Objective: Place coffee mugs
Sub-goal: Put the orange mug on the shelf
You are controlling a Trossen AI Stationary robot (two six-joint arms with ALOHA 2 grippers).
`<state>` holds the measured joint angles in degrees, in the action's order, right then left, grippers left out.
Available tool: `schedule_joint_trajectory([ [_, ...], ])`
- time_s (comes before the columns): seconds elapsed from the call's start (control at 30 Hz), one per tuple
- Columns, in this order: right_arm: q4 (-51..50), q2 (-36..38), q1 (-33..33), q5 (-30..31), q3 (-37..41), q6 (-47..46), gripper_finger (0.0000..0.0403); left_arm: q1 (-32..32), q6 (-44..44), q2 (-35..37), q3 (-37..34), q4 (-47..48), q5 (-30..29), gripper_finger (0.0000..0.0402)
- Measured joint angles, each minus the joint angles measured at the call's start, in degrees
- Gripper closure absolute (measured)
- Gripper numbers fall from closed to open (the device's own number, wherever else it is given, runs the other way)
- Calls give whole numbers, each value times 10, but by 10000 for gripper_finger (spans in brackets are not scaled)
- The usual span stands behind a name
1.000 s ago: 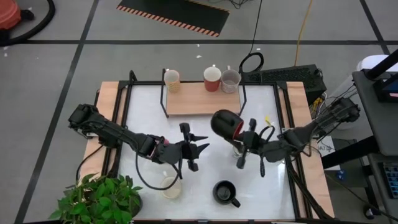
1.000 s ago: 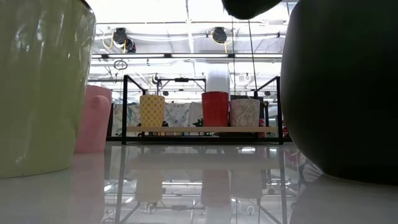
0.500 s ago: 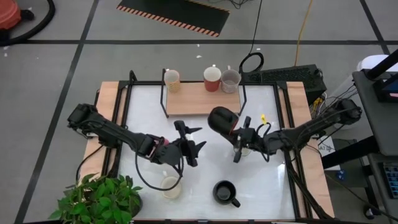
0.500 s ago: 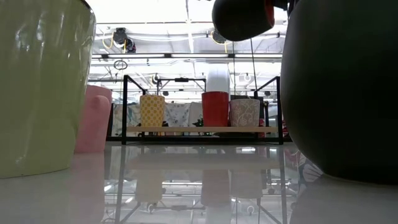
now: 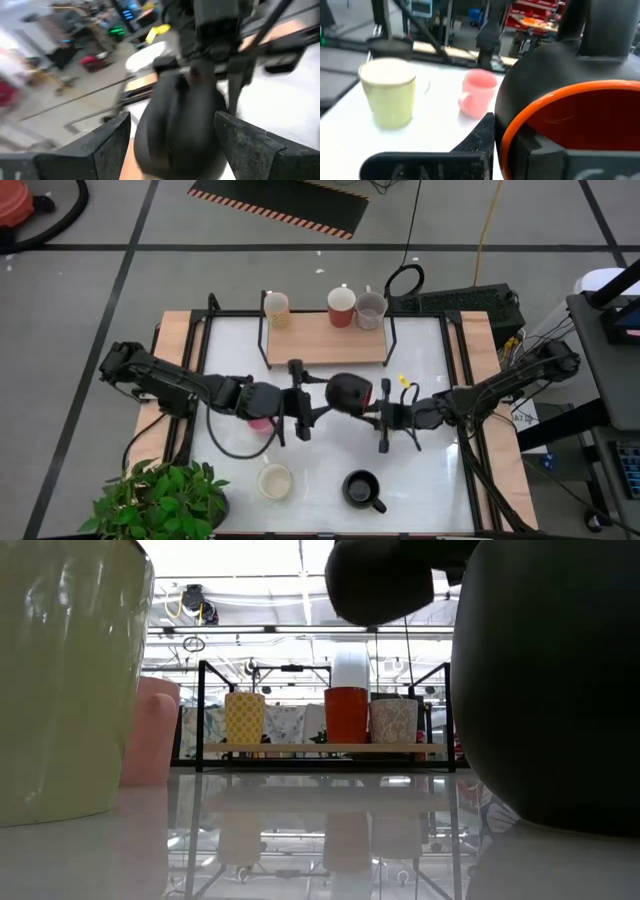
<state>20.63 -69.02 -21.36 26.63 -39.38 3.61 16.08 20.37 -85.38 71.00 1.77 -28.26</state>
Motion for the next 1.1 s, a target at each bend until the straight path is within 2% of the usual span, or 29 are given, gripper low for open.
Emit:
schedule_joint_trajectory([
  [0.07, 1, -15, 0, -2, 0, 2, 387, -6, -11, -10, 1, -6, 34, 121],
  [0.33, 13, -71, 3, -14, -16, 46, 387, -20, -13, -43, 0, -2, 42, 184],
  [0.7, 5, -99, -7, -15, -46, 128, 387, -29, -37, -43, 0, 11, 121, 315],
  [0.87, -2, -99, -8, -16, -47, 128, 383, -31, -35, -43, 0, 12, 132, 331],
  [1.1, -4, -88, -14, -11, -47, 136, 357, -29, -51, -43, 0, 3, 133, 334],
])
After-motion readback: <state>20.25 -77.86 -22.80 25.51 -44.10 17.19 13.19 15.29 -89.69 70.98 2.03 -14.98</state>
